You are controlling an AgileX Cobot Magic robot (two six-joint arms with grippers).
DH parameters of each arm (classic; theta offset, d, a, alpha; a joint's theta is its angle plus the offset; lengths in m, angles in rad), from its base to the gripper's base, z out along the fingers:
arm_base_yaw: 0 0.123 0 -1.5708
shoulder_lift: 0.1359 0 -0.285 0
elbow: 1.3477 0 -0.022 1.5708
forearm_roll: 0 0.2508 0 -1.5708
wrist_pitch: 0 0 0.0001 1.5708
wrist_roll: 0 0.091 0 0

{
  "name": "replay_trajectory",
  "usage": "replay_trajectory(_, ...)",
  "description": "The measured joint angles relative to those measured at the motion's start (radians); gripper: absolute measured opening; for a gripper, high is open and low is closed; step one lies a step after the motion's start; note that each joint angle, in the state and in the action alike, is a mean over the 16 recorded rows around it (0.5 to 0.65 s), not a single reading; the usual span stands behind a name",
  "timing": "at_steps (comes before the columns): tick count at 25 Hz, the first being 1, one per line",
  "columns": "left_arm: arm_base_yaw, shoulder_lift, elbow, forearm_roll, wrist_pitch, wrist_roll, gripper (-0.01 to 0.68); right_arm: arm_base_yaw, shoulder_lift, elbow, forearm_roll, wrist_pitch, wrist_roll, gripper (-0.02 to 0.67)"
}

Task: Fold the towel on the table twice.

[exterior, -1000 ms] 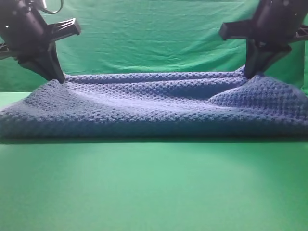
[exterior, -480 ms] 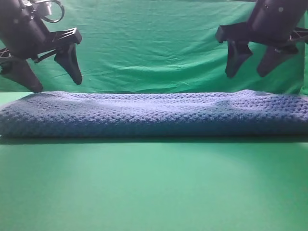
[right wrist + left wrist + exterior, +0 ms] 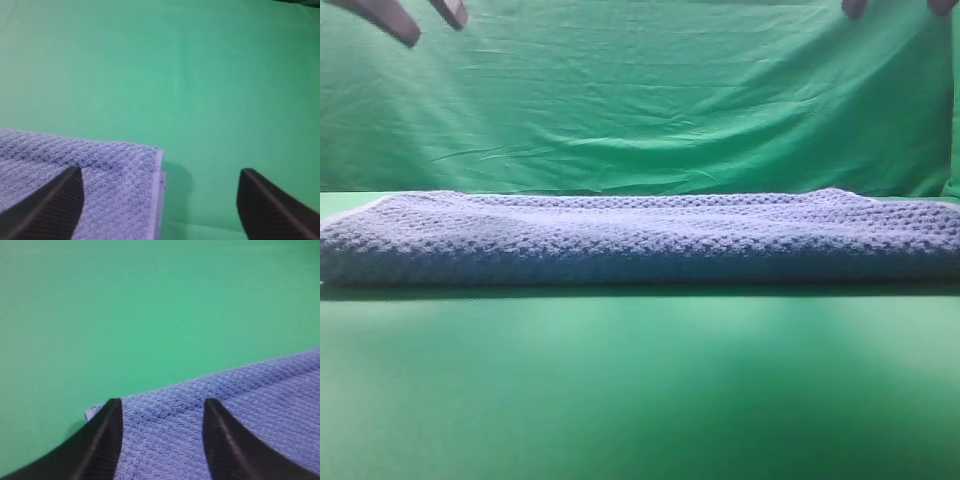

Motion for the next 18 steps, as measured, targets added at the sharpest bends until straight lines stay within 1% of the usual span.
replay_trajectory(5, 0.0, -0.162, 0.0, 0.024, 0.112, -0.019, 0.104, 0.0, -0.166, -0.009, 0.016, 0.156, -0.017, 0.173)
replay_trajectory(9, 0.0, -0.284, 0.0, 0.045, 0.208, -0.056, 0.026, 0.0, -0.311, -0.003, 0.051, 0.257, -0.057, 0.06)
replay_trajectory(11, 0.0, -0.346, 0.001, 0.055, 0.255, -0.079, 0.007, 0.0, -0.389, 0.007, 0.072, 0.296, -0.08, 0.025)
replay_trajectory(13, 0.0, -0.41, 0.003, 0.065, 0.298, -0.105, 0.0, 0.0, -0.469, 0.021, 0.093, 0.329, -0.105, 0.007)
replay_trajectory(18, 0.0, -0.584, 0.029, 0.095, 0.385, -0.174, 0.0, 0.0, -0.68, 0.081, 0.143, 0.377, -0.165, 0.0)
